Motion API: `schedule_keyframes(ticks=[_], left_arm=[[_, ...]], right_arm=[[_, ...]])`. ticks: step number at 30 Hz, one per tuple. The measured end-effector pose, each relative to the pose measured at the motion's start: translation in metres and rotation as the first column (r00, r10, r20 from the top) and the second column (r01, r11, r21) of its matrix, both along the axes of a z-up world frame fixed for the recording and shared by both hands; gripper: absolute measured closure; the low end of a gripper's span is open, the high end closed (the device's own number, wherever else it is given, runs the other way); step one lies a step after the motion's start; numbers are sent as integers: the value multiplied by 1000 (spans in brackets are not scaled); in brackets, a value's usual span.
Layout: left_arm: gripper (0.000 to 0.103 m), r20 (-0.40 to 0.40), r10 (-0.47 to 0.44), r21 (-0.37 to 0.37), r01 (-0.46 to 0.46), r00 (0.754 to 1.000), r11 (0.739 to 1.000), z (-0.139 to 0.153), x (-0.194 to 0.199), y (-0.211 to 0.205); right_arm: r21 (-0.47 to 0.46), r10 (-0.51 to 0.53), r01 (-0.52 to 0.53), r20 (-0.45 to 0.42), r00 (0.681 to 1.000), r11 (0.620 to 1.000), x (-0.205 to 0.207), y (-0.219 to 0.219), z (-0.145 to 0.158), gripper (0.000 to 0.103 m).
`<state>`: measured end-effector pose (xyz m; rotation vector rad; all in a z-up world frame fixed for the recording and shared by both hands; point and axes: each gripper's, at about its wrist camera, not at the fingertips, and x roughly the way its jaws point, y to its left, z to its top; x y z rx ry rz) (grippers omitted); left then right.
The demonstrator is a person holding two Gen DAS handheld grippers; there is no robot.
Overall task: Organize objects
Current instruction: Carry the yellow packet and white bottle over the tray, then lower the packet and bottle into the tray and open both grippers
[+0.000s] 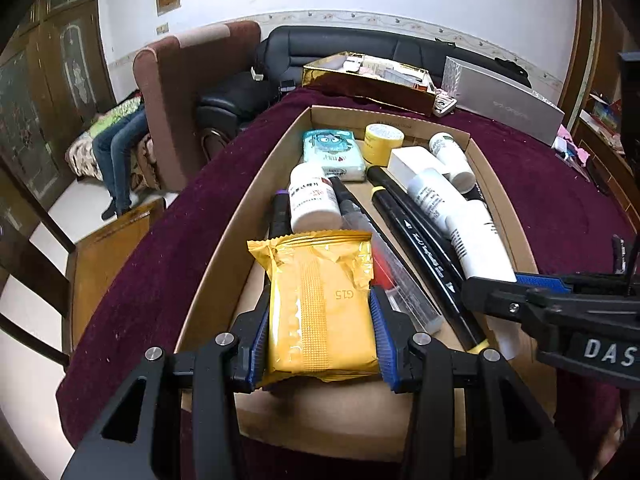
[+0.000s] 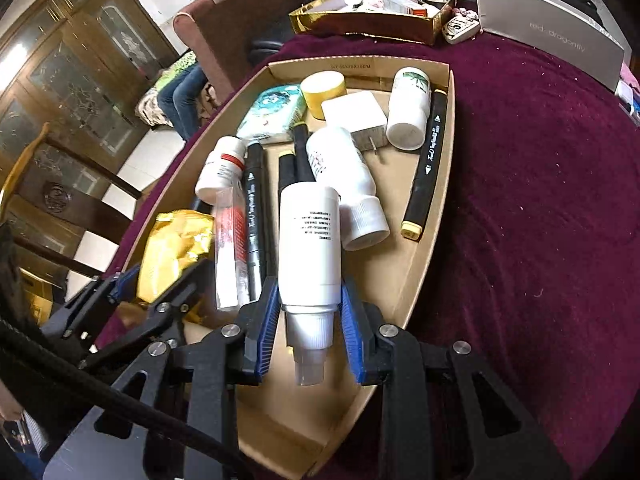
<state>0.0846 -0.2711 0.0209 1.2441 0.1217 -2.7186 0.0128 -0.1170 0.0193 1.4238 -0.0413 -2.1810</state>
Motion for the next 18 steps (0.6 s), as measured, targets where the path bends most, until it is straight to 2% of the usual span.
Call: schedule_keyframes(ticks=[5, 8, 18], left_arm=[[63, -2, -13, 4, 13, 1000, 1000, -2, -2, 2], [63, 16, -14, 32, 13, 1000, 999, -8, -4, 1], [63, 18, 1, 8, -1, 1000, 1000, -10, -5, 3]], right_arm=[[26, 12, -12, -19, 1000, 1000, 0, -6, 0, 75], [37, 14, -13, -33, 999, 999, 3, -7, 0, 75], [35, 12, -10, -45, 999, 999, 5, -6, -3, 75]])
